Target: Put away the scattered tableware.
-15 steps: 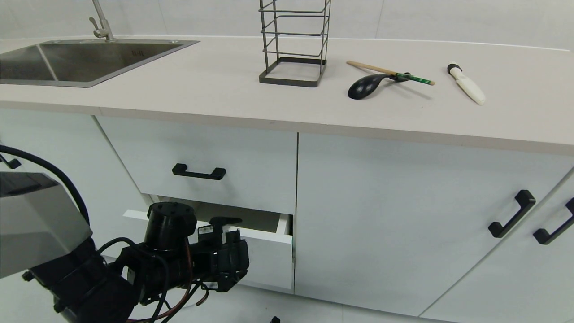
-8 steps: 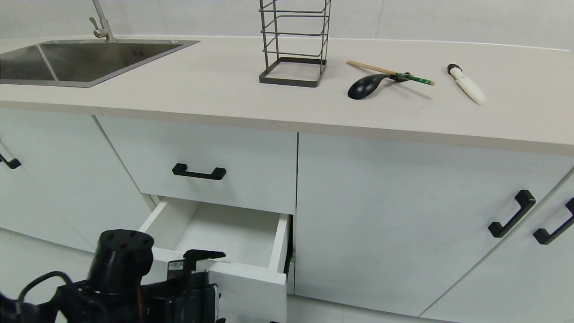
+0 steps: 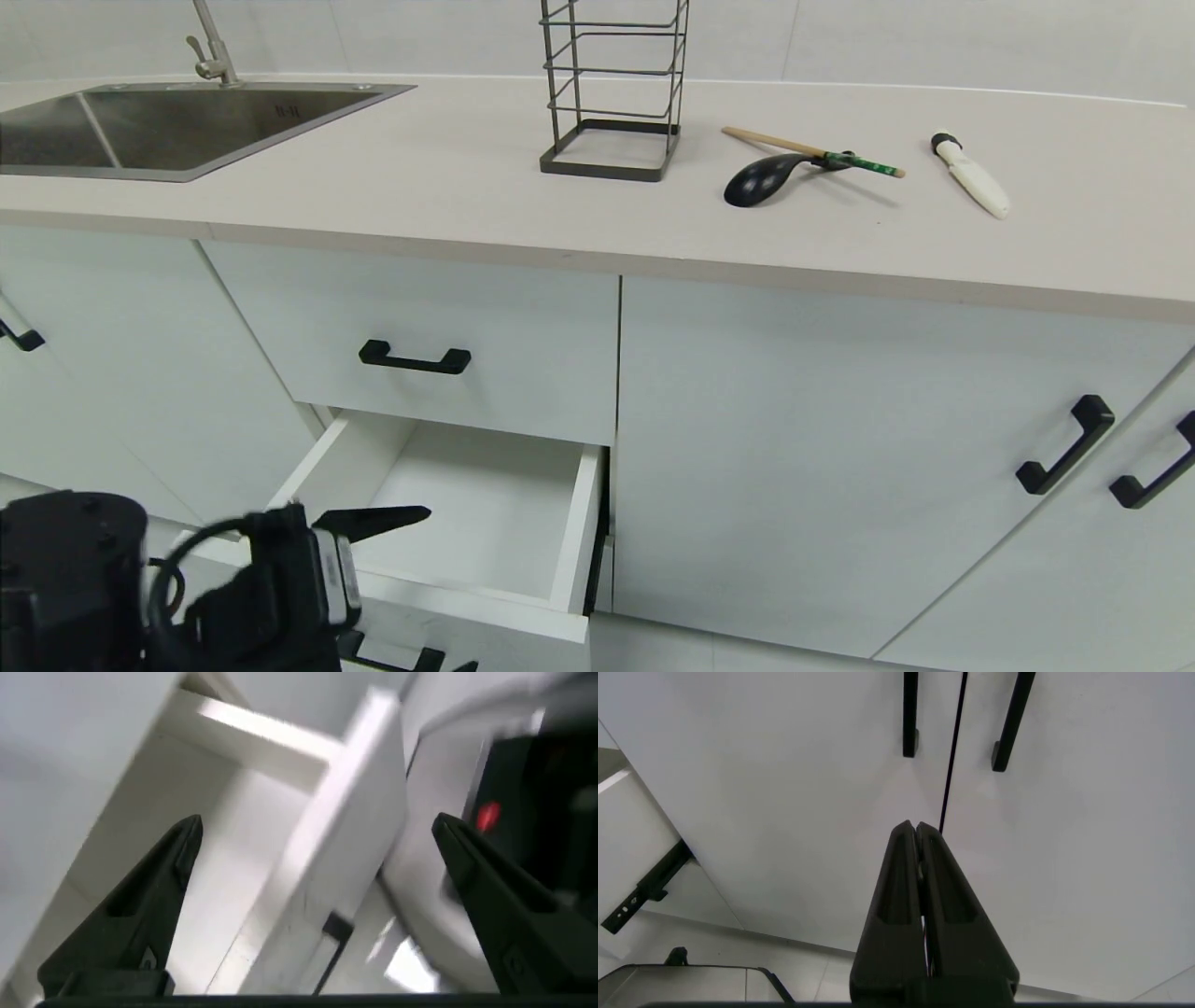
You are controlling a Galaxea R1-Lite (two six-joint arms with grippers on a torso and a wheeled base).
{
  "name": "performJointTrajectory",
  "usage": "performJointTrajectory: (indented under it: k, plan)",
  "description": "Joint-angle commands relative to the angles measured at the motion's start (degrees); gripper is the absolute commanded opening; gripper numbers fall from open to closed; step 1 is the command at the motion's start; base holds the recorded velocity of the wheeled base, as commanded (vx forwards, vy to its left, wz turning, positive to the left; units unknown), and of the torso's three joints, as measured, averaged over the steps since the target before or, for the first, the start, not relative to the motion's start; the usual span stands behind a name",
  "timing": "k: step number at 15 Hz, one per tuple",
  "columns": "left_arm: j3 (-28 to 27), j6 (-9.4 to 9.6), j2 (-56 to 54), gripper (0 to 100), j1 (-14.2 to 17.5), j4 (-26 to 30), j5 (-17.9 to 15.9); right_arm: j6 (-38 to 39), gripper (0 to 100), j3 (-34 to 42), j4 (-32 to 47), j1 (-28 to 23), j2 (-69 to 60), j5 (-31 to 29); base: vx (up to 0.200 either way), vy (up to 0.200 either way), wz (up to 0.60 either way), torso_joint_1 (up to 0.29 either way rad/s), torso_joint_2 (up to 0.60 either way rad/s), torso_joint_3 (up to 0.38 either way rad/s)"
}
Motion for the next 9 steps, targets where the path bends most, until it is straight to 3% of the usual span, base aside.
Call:
performJointTrajectory:
  k: [1, 2, 3, 4, 6, 8, 9]
  plan:
    - [-8.01, -15.83, -6.39, 100, 3.13, 8.52, 4.18, -0.02, 0, 0.0, -0.1, 0.0, 0.0, 0.02, 0.0, 0.0, 0.0, 0.0, 0.0, 0.0]
    - [-9.41, -22.69, -6.3, 100, 5.32, 13.18, 4.27, -0.02, 0, 0.0, -0.01, 0.0, 0.0, 0.02, 0.0, 0.0, 0.0, 0.0, 0.0, 0.0]
    - [-9.68, -25.5, -6.03, 100, 6.99, 14.85, 4.09, -0.02, 0, 0.0, -0.01, 0.0, 0.0, 0.11, 0.0, 0.0, 0.0, 0.0, 0.0, 0.0]
    - [-9.5, -28.93, -4.19, 100, 12.97, 16.08, 2.86, -0.02, 0, 0.0, -0.01, 0.0, 0.0, 0.02, 0.0, 0.0, 0.0, 0.0, 0.0, 0.0]
    - [-6.87, -28.05, -0.41, 100, 23.43, 15.46, -0.74, -0.02, 0, 0.0, -0.1, 0.0, 0.0, 0.02, 0.0, 0.0, 0.0, 0.0, 0.0, 0.0]
    - [-3.0, -25.41, 1.79, 100, 27.47, 13.7, -0.57, -0.02, 0, 0.0, -0.01, 0.0, 0.0, 0.02, 0.0, 0.0, 0.0, 0.0, 0.0, 0.0]
    - [-2.12, -25.32, 3.28, 100, 27.82, 13.09, -0.57, -0.02, 0, 0.0, -0.01, 0.0, 0.0, 0.02, 0.0, 0.0, 0.0, 0.0, 0.0, 0.0]
